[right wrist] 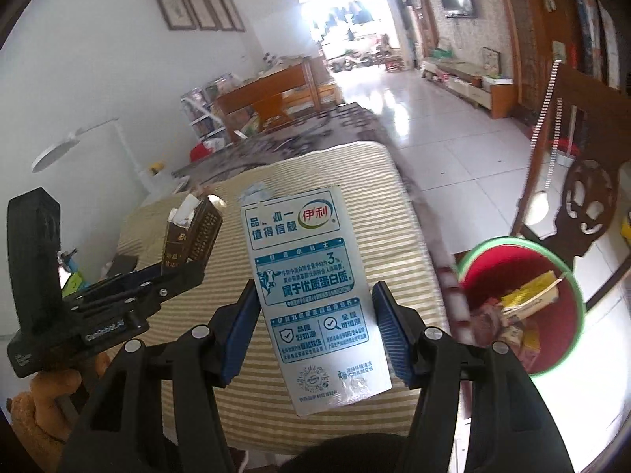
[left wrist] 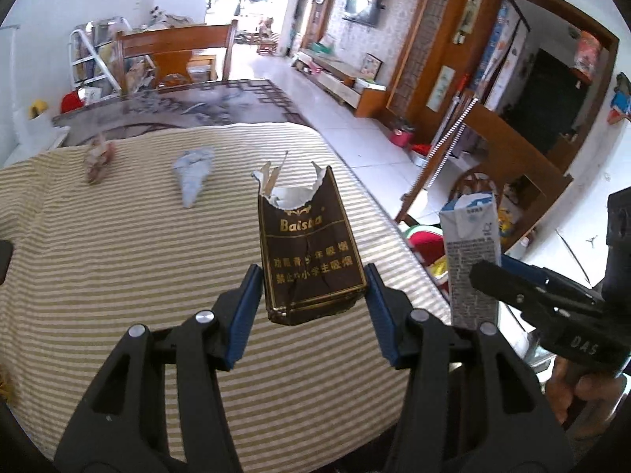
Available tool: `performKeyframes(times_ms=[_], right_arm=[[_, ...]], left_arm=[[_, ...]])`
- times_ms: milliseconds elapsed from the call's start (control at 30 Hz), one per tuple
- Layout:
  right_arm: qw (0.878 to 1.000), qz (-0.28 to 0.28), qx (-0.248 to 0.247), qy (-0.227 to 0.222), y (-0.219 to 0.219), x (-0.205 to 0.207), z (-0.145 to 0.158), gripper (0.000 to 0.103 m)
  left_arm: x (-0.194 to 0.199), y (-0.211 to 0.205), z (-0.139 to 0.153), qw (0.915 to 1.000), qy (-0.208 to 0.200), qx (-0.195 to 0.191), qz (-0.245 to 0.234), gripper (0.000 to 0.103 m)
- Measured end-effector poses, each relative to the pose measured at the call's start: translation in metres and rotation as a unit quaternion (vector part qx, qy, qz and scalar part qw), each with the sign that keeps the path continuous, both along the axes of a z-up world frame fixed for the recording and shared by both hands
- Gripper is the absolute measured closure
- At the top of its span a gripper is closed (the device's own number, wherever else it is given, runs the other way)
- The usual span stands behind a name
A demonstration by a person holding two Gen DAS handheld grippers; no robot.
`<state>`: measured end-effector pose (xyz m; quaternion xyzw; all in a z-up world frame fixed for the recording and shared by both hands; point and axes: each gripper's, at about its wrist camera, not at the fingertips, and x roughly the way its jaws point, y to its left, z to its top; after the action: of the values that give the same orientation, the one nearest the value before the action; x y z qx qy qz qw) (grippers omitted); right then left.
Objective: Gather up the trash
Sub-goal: 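Carry the Raisin box and milk carton to the red bucket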
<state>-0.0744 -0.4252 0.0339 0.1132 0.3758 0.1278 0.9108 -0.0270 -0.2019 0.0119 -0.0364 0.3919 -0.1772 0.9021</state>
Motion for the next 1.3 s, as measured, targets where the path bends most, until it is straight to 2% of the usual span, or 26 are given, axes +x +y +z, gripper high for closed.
performKeyframes(times_ms=[200, 667, 833, 1000, 1100, 1300], right_arm=[[0.999, -0.046, 0.012, 0.003, -0.040, -0.003, -0.007, 0.046], [0.987, -0.158, 0.031, 0.030, -0.126, -0.011, -0.039, 0.046], [0.978, -0.198, 0.046, 0.038, -0.151, -0.013, -0.050, 0.046], [0.971, -0.230, 0.048, 0.040, -0.170, -0.008, -0.057, 0.046], [0.968, -0.241, 0.050, 0.040, -0.176, -0.002, -0.060, 0.046], [0.968, -0.248, 0.035, 0.033, -0.173, 0.011, -0.062, 0.046]], left_arm=[[0.010, -0.034, 0.001, 0.9995, -0.004, 0.013, -0.030, 0.053], [0.043, -0.114, -0.016, 0.9916, 0.017, -0.012, -0.128, 0.053], [0.055, -0.146, -0.029, 0.9814, 0.053, -0.034, -0.181, 0.053], [0.066, -0.178, -0.042, 0.9708, 0.069, -0.022, -0.229, 0.053], [0.073, -0.191, -0.047, 0.9674, 0.083, -0.024, -0.238, 0.053], [0.070, -0.202, -0.046, 0.9647, 0.070, -0.017, -0.253, 0.053]])
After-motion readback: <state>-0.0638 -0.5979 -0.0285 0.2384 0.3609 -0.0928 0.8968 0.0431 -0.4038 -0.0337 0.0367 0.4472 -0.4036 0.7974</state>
